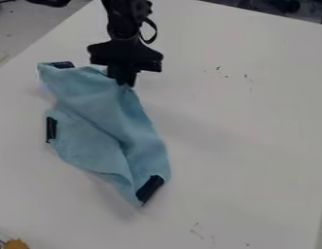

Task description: Unfold the cloth from left to right

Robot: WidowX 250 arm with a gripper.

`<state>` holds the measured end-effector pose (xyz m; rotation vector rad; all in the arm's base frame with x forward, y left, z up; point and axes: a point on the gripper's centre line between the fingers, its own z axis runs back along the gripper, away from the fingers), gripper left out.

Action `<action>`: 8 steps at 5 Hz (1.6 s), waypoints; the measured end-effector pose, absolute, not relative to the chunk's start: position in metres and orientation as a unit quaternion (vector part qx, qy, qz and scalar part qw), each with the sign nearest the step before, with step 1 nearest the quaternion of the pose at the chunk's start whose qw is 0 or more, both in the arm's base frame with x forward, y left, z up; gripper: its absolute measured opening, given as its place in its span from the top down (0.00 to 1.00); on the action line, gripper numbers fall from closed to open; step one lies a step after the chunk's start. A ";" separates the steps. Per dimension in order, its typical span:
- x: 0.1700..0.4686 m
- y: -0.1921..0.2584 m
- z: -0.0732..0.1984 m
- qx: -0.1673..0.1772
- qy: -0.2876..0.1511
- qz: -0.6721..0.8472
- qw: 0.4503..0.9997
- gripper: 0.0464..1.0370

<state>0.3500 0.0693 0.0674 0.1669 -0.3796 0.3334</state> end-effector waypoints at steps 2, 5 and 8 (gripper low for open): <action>0.352 0.023 0.076 0.079 -0.198 0.109 0.971 0.98; 0.365 -0.027 0.044 -0.001 -0.168 -0.009 0.986 0.98; 0.376 -0.036 0.044 -0.019 -0.183 -0.042 0.982 0.73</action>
